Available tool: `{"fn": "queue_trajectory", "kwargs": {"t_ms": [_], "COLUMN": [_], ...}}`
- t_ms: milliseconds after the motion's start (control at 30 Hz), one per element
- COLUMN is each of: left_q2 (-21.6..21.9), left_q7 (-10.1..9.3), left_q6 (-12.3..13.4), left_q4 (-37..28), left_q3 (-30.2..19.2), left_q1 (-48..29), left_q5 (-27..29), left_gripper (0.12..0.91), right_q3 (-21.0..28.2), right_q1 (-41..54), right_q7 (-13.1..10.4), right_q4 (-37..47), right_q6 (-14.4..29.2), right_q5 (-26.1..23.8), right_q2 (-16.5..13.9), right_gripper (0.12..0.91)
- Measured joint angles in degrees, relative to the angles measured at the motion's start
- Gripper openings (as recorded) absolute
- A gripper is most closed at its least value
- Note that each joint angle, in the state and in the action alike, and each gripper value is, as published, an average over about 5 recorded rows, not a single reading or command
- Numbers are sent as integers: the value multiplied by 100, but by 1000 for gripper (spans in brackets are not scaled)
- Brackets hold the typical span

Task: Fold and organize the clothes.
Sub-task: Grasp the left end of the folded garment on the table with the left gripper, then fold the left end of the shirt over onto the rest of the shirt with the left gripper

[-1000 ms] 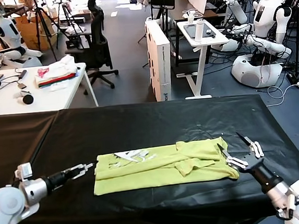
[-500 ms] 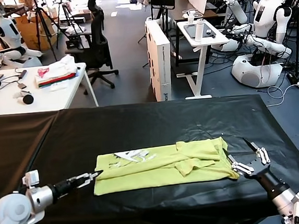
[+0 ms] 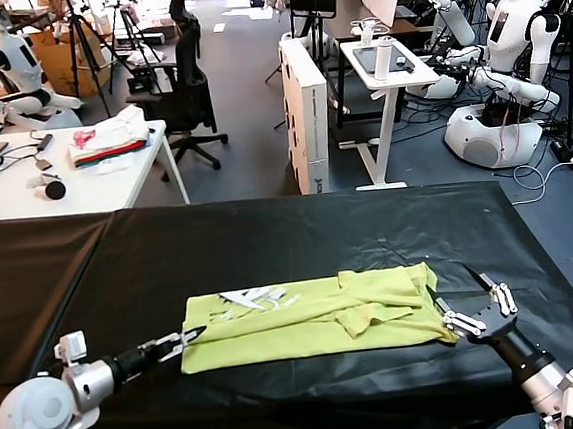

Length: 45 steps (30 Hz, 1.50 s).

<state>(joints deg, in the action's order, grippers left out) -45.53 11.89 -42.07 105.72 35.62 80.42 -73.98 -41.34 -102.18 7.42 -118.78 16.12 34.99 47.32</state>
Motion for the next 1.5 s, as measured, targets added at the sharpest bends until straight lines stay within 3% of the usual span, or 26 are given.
{"fn": "queue_trajectory", "kwargs": {"t_ms": [433,533,767,867,1167,1500], "left_q2": [-209,-213,-202,-215,-169,337], "left_q7": [-89,-118,-148,-180,-397,-802], "left_q6": [-1,-1,-30,-30,-23,-21], "left_q4": [-93,-105,-71,-26,157,255], "left_q3": [-150,-148,-138,-115,154,1023], "left_q1": [-183,-178,-155,-154,-58,525], "left_q5": [-3,-6,8,12,-24,832], "left_gripper": [880,762,315,187,175,175], "right_q3": [0,6,56,95,219,434], "right_q1": [-102,-102,-91,-77,77,385], "right_q7": [7,8,9,10,-181,-260], "right_q4": [-159,-181,-208,-214,-163,34], "right_q6": [-15,-15,-15,-14,-101,-120], "right_q5": [-69,-79,-125,-155,-217,-234], "right_q2": [105,126,188,222,311,438], "right_gripper": [907,907,907,907,907,907]}}
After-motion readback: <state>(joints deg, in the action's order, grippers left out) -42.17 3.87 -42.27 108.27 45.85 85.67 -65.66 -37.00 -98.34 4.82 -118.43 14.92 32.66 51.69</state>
